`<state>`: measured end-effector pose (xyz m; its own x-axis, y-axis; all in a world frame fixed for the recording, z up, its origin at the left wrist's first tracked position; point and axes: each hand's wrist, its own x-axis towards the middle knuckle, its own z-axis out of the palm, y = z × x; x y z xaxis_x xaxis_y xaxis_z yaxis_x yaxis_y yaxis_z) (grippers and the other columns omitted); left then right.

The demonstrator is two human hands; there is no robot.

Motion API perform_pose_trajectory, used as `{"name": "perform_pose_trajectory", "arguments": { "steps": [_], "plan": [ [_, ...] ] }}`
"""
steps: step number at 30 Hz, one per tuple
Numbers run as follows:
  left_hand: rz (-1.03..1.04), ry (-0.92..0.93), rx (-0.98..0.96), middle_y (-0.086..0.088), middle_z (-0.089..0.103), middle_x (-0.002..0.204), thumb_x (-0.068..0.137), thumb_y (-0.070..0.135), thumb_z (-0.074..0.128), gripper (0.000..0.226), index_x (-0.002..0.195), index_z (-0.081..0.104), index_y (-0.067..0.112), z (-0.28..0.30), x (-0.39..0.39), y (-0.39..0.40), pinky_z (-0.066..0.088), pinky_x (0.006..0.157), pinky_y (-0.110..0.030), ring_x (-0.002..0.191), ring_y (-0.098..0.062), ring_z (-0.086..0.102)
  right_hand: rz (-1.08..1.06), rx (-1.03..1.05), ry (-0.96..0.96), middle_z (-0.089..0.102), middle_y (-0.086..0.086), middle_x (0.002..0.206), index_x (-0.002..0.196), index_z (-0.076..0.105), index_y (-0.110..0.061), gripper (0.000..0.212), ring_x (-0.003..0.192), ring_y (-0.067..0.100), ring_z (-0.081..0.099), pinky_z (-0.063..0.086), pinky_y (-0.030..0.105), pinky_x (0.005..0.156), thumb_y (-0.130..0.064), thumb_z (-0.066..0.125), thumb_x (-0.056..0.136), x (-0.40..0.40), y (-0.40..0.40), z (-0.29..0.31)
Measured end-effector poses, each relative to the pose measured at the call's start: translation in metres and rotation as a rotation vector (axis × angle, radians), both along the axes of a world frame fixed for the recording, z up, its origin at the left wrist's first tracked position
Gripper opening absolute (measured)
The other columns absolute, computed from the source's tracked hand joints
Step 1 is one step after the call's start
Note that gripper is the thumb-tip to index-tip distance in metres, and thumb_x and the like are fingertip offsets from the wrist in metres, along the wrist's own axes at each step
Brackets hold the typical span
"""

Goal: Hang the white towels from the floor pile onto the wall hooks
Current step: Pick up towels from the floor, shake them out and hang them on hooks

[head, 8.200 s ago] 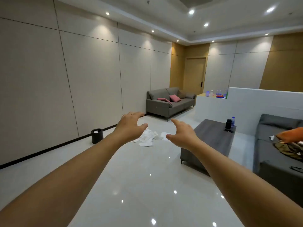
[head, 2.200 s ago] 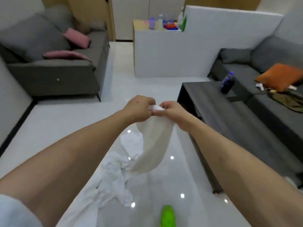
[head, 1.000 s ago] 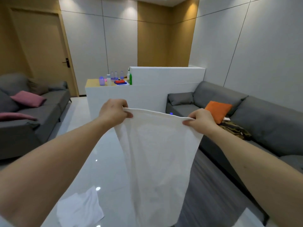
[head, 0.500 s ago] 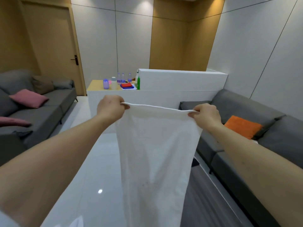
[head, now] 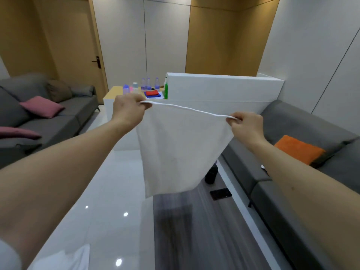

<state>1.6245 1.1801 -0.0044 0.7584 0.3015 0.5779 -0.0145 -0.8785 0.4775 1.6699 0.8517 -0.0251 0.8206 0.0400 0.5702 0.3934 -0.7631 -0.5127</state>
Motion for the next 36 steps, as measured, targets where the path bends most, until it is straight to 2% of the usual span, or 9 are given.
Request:
{"name": "perform_pose_trajectory", "arguments": {
  "steps": [4,8,13,19,22,25,28,30,36],
  "plan": [
    [0.030,0.084,-0.107,0.002,0.071,0.083,0.088,0.034,0.067,0.018,0.091,0.077,0.020,-0.058,-0.033,-0.052,0.038,0.069,-0.024,0.082,-0.012,0.059,0.052,-0.022,0.053,0.075,0.005,0.085,0.087,0.077,-0.016,0.014,0.086,0.026,0.066,0.048,0.034,0.076,-0.023,0.065,0.086,-0.004,-0.051,-0.054],
    [0.083,0.228,-0.183,0.005,0.071,0.079,0.084,0.036,0.071,0.017,0.088,0.078,0.021,-0.133,-0.078,-0.106,0.040,0.071,-0.021,0.081,-0.012,0.063,0.118,-0.061,0.202,0.075,0.006,0.089,0.088,0.078,-0.015,0.015,0.088,0.028,0.066,0.050,0.036,0.079,-0.022,0.066,0.085,-0.025,-0.104,-0.121],
    [0.098,0.453,-0.210,0.010,0.066,0.070,0.086,0.034,0.070,0.016,0.091,0.078,0.022,-0.213,-0.136,-0.164,0.036,0.055,-0.018,0.069,-0.008,0.058,0.143,-0.025,0.373,0.075,0.003,0.087,0.087,0.078,-0.016,0.011,0.087,0.022,0.067,0.052,0.035,0.080,-0.017,0.069,0.081,-0.074,-0.163,-0.200],
    [0.107,0.626,-0.276,0.005,0.066,0.073,0.088,0.032,0.067,0.017,0.089,0.078,0.019,-0.282,-0.216,-0.219,0.039,0.061,-0.022,0.077,-0.016,0.061,0.081,-0.076,0.621,0.070,0.002,0.075,0.088,0.078,-0.015,0.014,0.075,0.021,0.064,0.054,0.037,0.072,-0.014,0.064,0.086,-0.152,-0.218,-0.277],
    [0.122,0.684,-0.327,0.005,0.066,0.076,0.087,0.034,0.068,0.018,0.089,0.077,0.019,-0.312,-0.267,-0.239,0.041,0.063,-0.023,0.075,-0.014,0.060,0.049,-0.084,0.684,0.070,0.003,0.077,0.091,0.077,-0.015,0.014,0.076,0.021,0.064,0.056,0.039,0.073,-0.014,0.064,0.086,-0.202,-0.237,-0.302],
    [0.142,0.751,-0.317,0.007,0.064,0.072,0.086,0.039,0.068,0.019,0.083,0.076,0.022,-0.336,-0.320,-0.250,0.038,0.053,-0.020,0.066,-0.006,0.055,0.054,-0.122,0.713,0.071,0.001,0.081,0.090,0.077,-0.015,0.012,0.079,0.019,0.064,0.053,0.033,0.074,-0.015,0.066,0.085,-0.250,-0.251,-0.317],
    [0.119,0.826,-0.326,-0.002,0.068,0.074,0.085,0.035,0.067,0.022,0.080,0.075,0.015,-0.354,-0.357,-0.257,0.049,0.061,-0.028,0.071,-0.016,0.060,0.059,-0.156,0.723,0.072,0.001,0.080,0.087,0.077,-0.015,0.011,0.079,0.019,0.064,0.048,0.028,0.072,-0.014,0.066,0.085,-0.286,-0.261,-0.329],
    [0.109,0.855,-0.333,-0.003,0.069,0.079,0.086,0.030,0.065,0.018,0.082,0.075,0.016,-0.363,-0.373,-0.262,0.052,0.069,-0.033,0.077,-0.020,0.061,0.035,-0.163,0.745,0.071,0.002,0.079,0.087,0.077,-0.016,0.013,0.078,0.020,0.064,0.049,0.028,0.070,-0.014,0.064,0.087,-0.302,-0.266,-0.338],
    [0.136,0.905,-0.310,0.003,0.067,0.082,0.084,0.032,0.068,0.011,0.085,0.073,0.022,-0.386,-0.375,-0.265,0.043,0.064,-0.026,0.076,-0.016,0.059,-0.010,-0.201,0.812,0.068,-0.004,0.081,0.091,0.076,-0.019,0.009,0.078,0.015,0.062,0.051,0.030,0.069,-0.023,0.068,0.088,-0.310,-0.275,-0.365]
  ]
}}
